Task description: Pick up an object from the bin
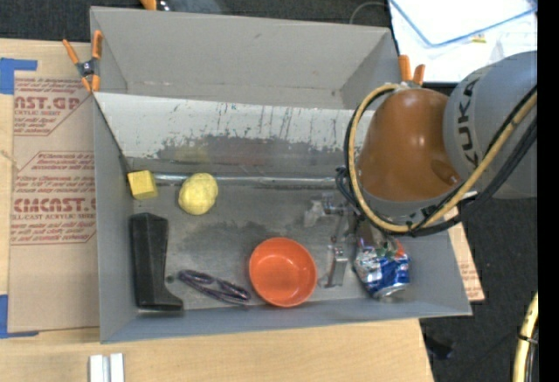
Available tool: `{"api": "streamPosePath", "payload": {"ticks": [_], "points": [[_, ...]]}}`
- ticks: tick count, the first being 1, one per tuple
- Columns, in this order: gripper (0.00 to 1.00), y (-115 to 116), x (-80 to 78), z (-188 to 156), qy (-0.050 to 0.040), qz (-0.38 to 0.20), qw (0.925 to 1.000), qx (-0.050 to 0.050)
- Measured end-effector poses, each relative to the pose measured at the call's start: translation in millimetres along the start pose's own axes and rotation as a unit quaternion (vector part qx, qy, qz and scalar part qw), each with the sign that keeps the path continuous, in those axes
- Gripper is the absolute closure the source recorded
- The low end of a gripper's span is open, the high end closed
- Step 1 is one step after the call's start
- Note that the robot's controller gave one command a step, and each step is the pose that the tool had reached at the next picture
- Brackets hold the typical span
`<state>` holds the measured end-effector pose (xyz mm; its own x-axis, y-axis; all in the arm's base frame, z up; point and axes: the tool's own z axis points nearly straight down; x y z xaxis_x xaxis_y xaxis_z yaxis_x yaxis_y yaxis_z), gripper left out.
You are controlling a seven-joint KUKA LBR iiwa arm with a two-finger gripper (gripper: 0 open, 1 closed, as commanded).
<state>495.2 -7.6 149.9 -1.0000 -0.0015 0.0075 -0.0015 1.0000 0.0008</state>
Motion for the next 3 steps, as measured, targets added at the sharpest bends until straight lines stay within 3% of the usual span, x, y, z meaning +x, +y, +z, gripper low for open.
{"api": "streamPosePath", "payload": {"ticks": [2,3], "points": [[0.0,0.3,-2.2,0.3,-0.005,-0.008,1.0,0.001],[0.0,2.9,-5.2,13.0,-0.0032,-0.033,0.9994,0.001]]}}
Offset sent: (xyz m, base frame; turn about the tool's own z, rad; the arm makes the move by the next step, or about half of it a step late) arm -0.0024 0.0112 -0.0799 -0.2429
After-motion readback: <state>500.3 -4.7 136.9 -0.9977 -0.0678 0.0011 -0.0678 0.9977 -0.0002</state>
